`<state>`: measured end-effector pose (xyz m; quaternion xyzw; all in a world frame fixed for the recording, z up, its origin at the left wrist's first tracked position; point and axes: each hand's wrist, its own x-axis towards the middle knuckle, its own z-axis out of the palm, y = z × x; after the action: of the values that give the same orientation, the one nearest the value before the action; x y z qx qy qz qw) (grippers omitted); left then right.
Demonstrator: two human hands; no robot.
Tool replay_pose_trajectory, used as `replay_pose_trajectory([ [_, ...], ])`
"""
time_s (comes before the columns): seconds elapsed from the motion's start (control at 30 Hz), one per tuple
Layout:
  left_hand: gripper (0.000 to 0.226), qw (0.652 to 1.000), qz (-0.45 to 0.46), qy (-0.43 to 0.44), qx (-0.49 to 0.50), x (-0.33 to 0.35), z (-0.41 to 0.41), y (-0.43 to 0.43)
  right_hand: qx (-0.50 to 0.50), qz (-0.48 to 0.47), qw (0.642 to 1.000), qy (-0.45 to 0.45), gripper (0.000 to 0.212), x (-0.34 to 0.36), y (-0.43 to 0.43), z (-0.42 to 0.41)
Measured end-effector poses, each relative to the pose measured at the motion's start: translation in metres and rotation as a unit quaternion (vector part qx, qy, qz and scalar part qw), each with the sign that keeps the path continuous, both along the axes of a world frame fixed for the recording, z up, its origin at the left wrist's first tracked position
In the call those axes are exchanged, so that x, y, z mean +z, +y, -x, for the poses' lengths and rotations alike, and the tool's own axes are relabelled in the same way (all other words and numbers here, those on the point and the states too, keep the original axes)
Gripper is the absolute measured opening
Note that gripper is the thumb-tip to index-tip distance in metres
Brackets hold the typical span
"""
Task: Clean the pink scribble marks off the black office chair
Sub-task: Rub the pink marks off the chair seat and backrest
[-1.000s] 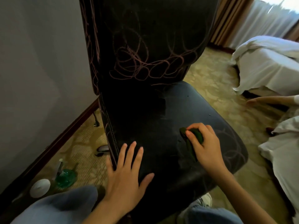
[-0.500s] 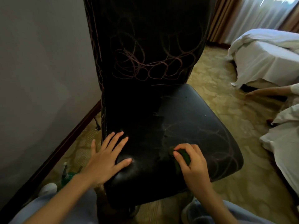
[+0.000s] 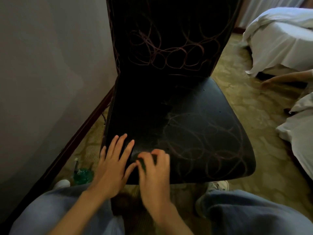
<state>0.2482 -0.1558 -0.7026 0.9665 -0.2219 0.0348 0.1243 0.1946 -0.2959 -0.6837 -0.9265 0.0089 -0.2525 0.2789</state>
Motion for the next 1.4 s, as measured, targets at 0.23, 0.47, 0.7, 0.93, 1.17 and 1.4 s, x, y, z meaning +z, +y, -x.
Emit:
replay_pose_trajectory([
  [0.23, 0.066, 0.998, -0.066, -0.005, -0.006, 0.0, -0.013, 0.009, -0.005, 0.099, 0.995, -0.015, 0.04, -0.039, 0.021, -0.014],
  [0.47, 0.069, 0.996, -0.089, -0.008, -0.021, 0.006, -0.02, 0.016, 0.003, 0.146, 0.989, -0.011, 0.046, -0.049, -0.023, -0.001],
  [0.7, 0.067, 0.999, -0.038, -0.018, -0.015, 0.018, -0.01, 0.014, -0.128, 0.076, 0.989, 0.0, 0.043, -0.05, -0.096, 0.026],
  [0.93, 0.08, 0.994, -0.098, -0.01, -0.035, 0.006, -0.001, 0.018, -0.049, 0.058, 0.996, -0.041, 0.022, -0.043, -0.039, 0.024],
  [1.17, 0.081, 0.996, -0.086, -0.019, -0.035, -0.002, -0.007, 0.017, 0.053, 0.16, 0.985, -0.04, 0.038, -0.069, -0.013, 0.01],
  [1.4, 0.08, 0.996, -0.084, -0.022, -0.033, -0.002, -0.011, 0.018, -0.135, 0.065, 0.989, -0.013, 0.027, -0.063, -0.105, 0.028],
])
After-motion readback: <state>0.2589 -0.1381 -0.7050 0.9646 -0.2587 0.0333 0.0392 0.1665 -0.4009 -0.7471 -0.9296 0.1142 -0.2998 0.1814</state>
